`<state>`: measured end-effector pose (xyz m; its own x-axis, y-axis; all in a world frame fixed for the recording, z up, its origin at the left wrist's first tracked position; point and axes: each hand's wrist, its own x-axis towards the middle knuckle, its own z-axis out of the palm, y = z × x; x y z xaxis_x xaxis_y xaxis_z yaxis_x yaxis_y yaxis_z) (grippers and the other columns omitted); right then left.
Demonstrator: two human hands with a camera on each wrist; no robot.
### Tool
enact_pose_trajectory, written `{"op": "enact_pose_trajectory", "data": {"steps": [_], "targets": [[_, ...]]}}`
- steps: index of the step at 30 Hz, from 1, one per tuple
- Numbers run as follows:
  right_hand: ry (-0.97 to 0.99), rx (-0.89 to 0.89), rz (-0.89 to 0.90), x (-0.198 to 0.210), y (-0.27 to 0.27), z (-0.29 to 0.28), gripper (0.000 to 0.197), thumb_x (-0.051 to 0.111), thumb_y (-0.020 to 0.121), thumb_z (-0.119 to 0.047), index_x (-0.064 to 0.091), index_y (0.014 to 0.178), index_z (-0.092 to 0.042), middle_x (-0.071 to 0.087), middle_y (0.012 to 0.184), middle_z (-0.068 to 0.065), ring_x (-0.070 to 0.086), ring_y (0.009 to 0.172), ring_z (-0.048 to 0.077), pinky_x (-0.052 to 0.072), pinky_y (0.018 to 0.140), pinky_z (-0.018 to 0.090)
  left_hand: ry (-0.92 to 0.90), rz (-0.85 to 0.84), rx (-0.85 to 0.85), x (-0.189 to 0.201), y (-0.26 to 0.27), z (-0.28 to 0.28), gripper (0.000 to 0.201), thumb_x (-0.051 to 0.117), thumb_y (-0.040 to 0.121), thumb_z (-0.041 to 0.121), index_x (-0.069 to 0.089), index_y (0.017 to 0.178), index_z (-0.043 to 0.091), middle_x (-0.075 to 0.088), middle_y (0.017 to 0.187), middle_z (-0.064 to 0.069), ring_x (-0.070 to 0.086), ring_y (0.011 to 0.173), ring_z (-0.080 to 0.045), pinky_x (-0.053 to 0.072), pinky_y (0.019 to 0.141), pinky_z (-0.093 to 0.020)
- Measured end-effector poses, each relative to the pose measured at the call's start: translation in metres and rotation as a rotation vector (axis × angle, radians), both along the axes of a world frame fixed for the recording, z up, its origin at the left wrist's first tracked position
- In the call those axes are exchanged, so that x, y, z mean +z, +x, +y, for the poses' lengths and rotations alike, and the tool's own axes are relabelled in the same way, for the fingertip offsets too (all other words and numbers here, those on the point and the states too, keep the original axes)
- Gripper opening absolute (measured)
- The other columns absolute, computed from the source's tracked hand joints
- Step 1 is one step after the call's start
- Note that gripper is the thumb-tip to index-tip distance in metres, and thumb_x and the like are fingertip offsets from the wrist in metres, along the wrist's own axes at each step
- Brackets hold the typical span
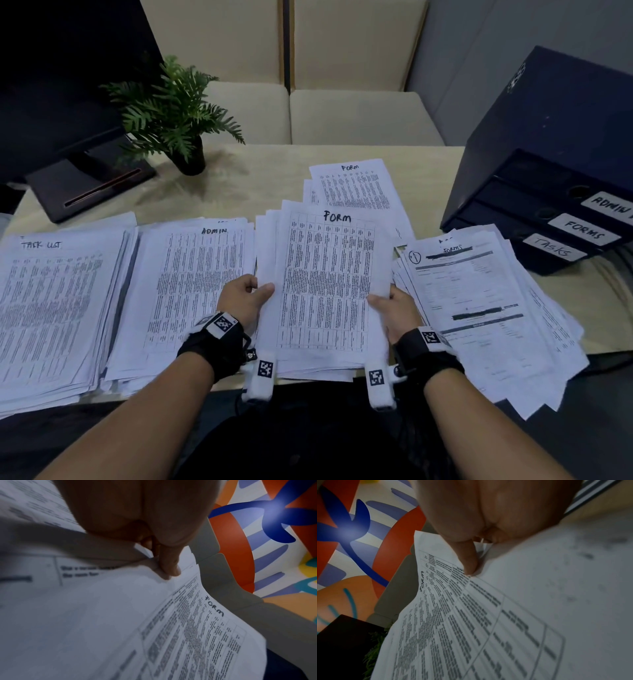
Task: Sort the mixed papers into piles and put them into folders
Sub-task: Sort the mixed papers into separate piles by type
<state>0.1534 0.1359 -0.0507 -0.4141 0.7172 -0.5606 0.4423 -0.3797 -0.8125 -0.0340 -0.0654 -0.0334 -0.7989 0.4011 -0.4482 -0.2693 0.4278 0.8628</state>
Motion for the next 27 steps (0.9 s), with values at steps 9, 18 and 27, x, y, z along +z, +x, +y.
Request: {"op": "enact_pose_trajectory", "data": {"steps": [9, 18, 27], "targets": [[0.162, -0.393, -0.003, 0.009, 0.029, 0.03, 0.02, 0.06, 0.091, -0.004, 0.067, 0.108, -0.01, 0.067, 0.096, 0.006, 0.062, 0.078, 0.019, 0.047, 0.077, 0.028, -0.085, 0.117, -0.086, 0.003, -0.002, -0.001, 0.02, 0.069, 0.086, 0.019, 0.06, 0.09, 0.002, 0.064, 0.079, -0.014, 0.055, 0.07, -0.02, 0.049, 0.071, -0.039], [0.065, -0.361, 0.037, 0.0, 0.038, 0.035, 0.016, 0.064, 0.089, -0.005, 0.069, 0.083, -0.019, 0.073, 0.086, 0.001, 0.067, 0.086, 0.027, 0.054, 0.085, 0.041, -0.089, 0.042, -0.017, 0.005, -0.001, 0.0, 0.082, 0.062, 0.09, 0.008, 0.016, 0.148, 0.042, 0.043, 0.145, -0.017, 0.049, 0.128, -0.029, 0.047, 0.097, -0.041], [-0.084, -0.071, 0.092, 0.007, 0.013, 0.01, 0.016, 0.057, 0.092, 0.002, 0.067, 0.102, -0.005, 0.07, 0.096, 0.012, 0.065, 0.092, 0.032, 0.052, 0.091, 0.048, -0.003, 0.116, -0.157, 0.014, 0.006, 0.009, 0.02, 0.055, 0.095, 0.02, 0.066, 0.082, 0.009, 0.059, 0.07, -0.006, 0.054, 0.066, -0.02, 0.042, 0.061, -0.025]]}}
